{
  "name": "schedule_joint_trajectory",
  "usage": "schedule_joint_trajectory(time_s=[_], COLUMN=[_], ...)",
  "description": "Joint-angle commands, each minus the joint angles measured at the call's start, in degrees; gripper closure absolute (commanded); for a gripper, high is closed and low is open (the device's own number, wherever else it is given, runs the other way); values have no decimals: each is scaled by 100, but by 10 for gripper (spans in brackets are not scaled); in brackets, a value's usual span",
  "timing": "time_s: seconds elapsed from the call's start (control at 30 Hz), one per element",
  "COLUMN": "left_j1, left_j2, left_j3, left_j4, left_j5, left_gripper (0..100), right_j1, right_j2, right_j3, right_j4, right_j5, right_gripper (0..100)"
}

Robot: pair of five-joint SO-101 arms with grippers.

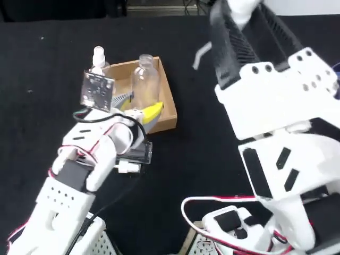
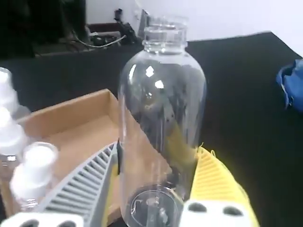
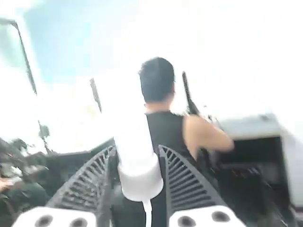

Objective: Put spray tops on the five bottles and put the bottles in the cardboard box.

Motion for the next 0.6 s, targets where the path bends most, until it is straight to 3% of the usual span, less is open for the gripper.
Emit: schedule_joint_trajectory(time_s=[0.0,0.33,0.57], left_j1=[286,497,497], left_j2=[-79,-79,-79], left_j3=[303,1851,2404], left_j4=[-624,-2901,-3754], left_j5=[44,35,62], left_gripper=[970,970,970], right_j1=[-510,-607,-633], right_j2=[312,541,514], right_j3=[171,848,1385], right_j4=[-747,-1143,-1160], right_j5=[-62,-53,-9], right_gripper=[987,987,987])
